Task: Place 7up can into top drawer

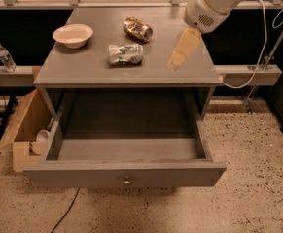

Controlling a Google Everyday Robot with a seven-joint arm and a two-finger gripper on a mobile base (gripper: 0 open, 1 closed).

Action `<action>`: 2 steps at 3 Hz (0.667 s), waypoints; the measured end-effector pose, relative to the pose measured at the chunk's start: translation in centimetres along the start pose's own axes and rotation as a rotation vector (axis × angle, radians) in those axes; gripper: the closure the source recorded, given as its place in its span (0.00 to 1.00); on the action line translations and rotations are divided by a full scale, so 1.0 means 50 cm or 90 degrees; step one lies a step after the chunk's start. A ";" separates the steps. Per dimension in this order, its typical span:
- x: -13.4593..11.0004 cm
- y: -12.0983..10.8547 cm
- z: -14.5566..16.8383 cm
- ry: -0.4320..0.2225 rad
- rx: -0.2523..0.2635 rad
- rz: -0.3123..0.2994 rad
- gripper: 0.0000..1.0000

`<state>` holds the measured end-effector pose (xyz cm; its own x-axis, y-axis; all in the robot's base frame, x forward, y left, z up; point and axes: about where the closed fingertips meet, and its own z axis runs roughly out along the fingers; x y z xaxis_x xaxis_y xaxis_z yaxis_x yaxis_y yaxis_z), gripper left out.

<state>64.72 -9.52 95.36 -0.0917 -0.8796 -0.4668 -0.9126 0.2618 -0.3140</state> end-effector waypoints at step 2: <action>-0.150 -0.080 0.198 -0.094 -0.054 -0.003 0.00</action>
Offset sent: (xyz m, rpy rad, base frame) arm 0.1128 0.1331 -0.0436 0.2086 0.0579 0.1399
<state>73.02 -0.04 91.93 -0.0337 -0.8108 -0.5844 -0.9436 0.2185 -0.2487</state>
